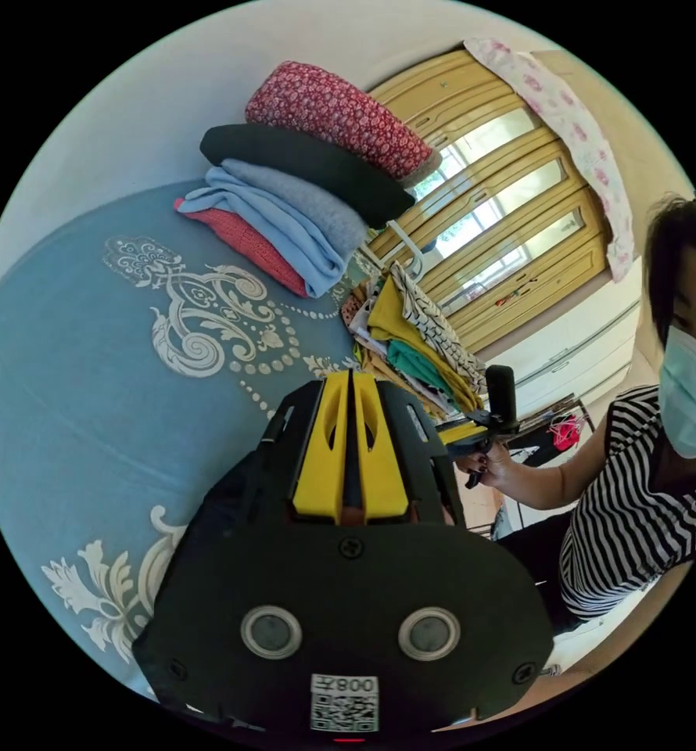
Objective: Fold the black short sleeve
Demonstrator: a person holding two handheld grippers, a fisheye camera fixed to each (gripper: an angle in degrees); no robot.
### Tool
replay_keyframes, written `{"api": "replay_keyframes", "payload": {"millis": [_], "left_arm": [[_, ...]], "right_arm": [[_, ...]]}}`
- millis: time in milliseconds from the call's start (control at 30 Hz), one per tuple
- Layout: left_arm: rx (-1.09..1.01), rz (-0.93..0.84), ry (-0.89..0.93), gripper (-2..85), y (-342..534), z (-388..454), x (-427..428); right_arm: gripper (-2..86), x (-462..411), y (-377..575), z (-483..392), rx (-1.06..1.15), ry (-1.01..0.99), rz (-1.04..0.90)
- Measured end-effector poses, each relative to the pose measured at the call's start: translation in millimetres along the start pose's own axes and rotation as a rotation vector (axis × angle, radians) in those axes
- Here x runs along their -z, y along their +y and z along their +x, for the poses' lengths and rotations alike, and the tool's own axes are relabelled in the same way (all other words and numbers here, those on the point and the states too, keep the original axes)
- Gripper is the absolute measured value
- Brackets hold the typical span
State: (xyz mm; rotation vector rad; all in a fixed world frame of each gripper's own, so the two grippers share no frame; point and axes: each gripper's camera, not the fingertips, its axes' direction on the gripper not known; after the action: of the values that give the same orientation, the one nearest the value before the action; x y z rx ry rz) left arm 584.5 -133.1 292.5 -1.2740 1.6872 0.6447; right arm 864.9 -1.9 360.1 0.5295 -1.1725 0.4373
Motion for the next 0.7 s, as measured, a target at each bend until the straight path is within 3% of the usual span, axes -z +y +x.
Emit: {"api": "replay_keyframes", "payload": {"millis": [267,500,700], "left_arm": [[0.090,0.096,0.087,1.3,16,-21,56],[0.219,-0.017,0.012,3.7,27,-38,70],[0.280,0.013,-0.065,7.2,30,-31,91]], "right_arm": [[0.1,-40,14,-68,0.245,-0.107,-0.189],[0.2,-85,32,-80,0.240,-0.070,-0.337],[1.1,-107,46,-85,0.211,-0.118,-0.434]]}}
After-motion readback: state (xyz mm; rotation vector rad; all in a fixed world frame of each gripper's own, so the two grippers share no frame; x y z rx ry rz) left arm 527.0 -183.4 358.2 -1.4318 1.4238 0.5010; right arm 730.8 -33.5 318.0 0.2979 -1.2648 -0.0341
